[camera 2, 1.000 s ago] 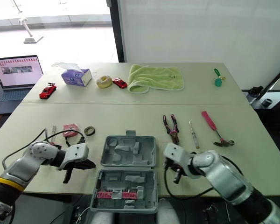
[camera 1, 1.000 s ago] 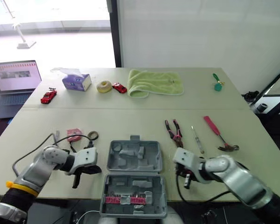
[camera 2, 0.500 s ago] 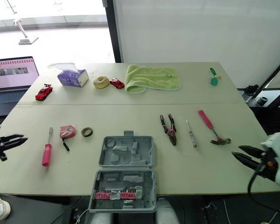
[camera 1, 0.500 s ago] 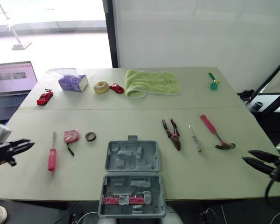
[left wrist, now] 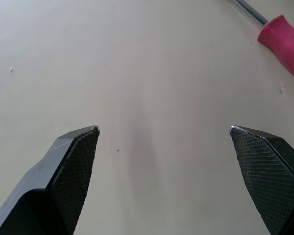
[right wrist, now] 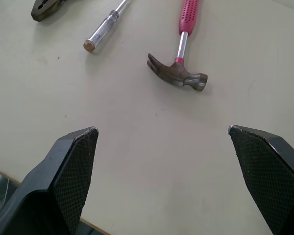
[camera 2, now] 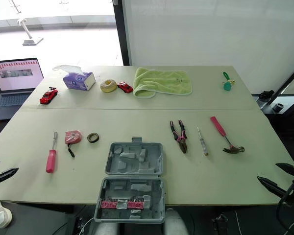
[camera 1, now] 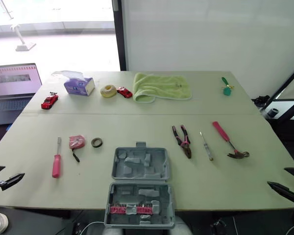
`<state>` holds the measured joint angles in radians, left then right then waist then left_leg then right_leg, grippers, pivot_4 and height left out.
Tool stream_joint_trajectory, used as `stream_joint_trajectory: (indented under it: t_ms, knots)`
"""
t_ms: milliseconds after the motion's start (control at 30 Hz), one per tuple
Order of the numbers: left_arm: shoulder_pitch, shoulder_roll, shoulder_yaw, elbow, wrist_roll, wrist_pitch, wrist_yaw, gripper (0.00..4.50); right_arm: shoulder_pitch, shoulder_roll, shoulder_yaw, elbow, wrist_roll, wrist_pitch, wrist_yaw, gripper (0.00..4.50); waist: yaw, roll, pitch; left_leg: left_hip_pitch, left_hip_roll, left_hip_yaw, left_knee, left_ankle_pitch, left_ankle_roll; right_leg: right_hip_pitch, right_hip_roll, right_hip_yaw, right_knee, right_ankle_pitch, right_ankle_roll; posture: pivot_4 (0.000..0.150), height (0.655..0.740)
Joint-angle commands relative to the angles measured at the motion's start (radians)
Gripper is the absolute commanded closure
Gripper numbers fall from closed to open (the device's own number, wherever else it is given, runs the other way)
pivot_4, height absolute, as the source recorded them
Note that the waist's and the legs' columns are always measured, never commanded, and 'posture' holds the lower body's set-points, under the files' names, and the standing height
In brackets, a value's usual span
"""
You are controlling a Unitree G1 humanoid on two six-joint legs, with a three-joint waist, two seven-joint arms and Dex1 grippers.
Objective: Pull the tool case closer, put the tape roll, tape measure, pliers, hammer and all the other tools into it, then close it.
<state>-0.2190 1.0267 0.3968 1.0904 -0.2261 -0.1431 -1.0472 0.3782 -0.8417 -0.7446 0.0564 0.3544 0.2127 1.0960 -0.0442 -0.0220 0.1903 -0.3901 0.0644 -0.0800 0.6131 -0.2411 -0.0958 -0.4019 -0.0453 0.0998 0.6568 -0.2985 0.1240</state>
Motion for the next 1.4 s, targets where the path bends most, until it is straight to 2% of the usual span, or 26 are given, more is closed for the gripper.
stream_joint_trajectory:
  t_ms: [33, 133, 167, 267, 333, 433, 600, 767, 867, 1100, 1400]
  knots:
    - [-0.042, -0.007, 0.025, -0.025, -0.039, 0.018, -0.015, 0.04, -0.004, -0.015, 0.0, -0.145, 0.033, 0.069, -0.048, 0.0, 0.0, 0.0, 0.0, 0.0, 0.0, 0.0, 0.0, 0.0, 0.0, 0.0, 0.0, 0.0, 0.0, 0.0, 0.0, 0.15, 0.74]
    - [-0.129, -0.037, 0.04, -0.111, -0.093, 0.191, 0.022, 0.04, -0.084, -0.036, 0.06, -0.44, 0.195, 0.299, -0.139, 0.0, -0.005, 0.001, 0.0, 0.0, 0.0, 0.0, 0.0, 0.0, 0.0, 0.0, 0.0, 0.0, 0.001, 0.002, 0.003, 0.15, 0.74]
    - [-0.146, -0.051, 0.031, -0.146, -0.093, 0.196, 0.024, 0.04, -0.132, -0.043, 0.096, -0.505, 0.24, 0.364, -0.172, 0.0, -0.006, 0.001, 0.0, 0.0, 0.0, 0.0, 0.0, 0.0, 0.0, 0.0, 0.001, 0.0, 0.002, 0.002, 0.003, 0.15, 0.74]
    - [-0.201, -0.103, -0.026, -0.238, -0.059, 0.111, 0.012, 0.04, -0.373, -0.051, 0.327, -0.623, 0.319, 0.53, -0.274, 0.0, -0.007, 0.001, 0.0, 0.001, 0.0, -0.001, 0.001, 0.001, -0.001, 0.0, 0.001, 0.0, 0.004, 0.002, 0.003, 0.15, 0.74]
    - [-0.23, -0.108, -0.07, -0.27, -0.066, 0.128, -0.103, 0.04, -0.527, -0.019, 0.468, -0.635, 0.319, 0.585, -0.32, 0.0, -0.005, 0.001, 0.0, 0.001, 0.0, -0.001, 0.001, 0.001, -0.001, 0.0, 0.001, 0.0, 0.004, 0.002, 0.003, 0.15, 0.74]
    - [-0.302, -0.105, -0.182, -0.246, 0.001, 0.074, -0.233, 0.04, -0.762, 0.043, 0.696, -0.572, 0.248, 0.639, -0.357, 0.0, -0.003, 0.001, 0.0, -0.001, 0.0, -0.001, 0.001, 0.001, -0.001, -0.003, 0.001, 0.0, 0.005, 0.002, 0.003, 0.15, 0.74]
    - [-0.477, -0.128, -0.354, -0.114, 0.136, -0.055, -0.367, 0.04, -0.972, 0.1, 0.929, -0.444, 0.14, 0.598, -0.283, 0.0, 0.004, 0.001, 0.0, -0.003, 0.0, -0.002, 0.002, 0.001, -0.001, -0.004, 0.001, -0.001, 0.006, 0.002, 0.003, 0.15, 0.74]
    - [-0.605, -0.188, -0.492, 0.035, 0.285, -0.227, -0.381, 0.04, -1.038, 0.112, 1.073, -0.379, 0.055, 0.55, -0.198, 0.0, 0.0, 0.001, 0.0, -0.003, 0.0, -0.002, 0.002, 0.001, -0.001, -0.004, 0.0, -0.001, 0.006, 0.002, 0.003, 0.15, 0.74]
    - [-0.67, -0.245, -0.527, 0.103, 0.323, -0.247, -0.384, 0.04, -1.067, 0.134, 1.115, -0.345, 0.007, 0.534, -0.189, 0.0, -0.003, 0.001, 0.0, -0.003, 0.0, -0.002, 0.002, 0.001, -0.001, -0.005, 0.001, -0.001, 0.007, 0.002, 0.003, 0.15, 0.74]
    - [-0.73, -0.295, -0.563, 0.185, 0.391, -0.225, -0.347, 0.04, -1.063, 0.164, 1.114, -0.36, -0.022, 0.576, -0.2, 0.0, -0.011, 0.001, 0.0, -0.004, 0.0, -0.003, 0.002, 0.001, -0.001, -0.006, 0.001, -0.001, 0.007, 0.002, 0.003, 0.15, 0.74]
    - [-0.746, -0.347, -0.582, 0.224, 0.452, -0.2, -0.246, 0.04, -0.935, 0.122, 1.043, -0.471, -0.005, 0.643, -0.226, 0.0, -0.002, 0.001, 0.0, -0.004, 0.0, -0.003, 0.002, 0.001, -0.001, -0.006, 0.001, -0.001, 0.008, 0.002, 0.004, 0.15, 0.74]
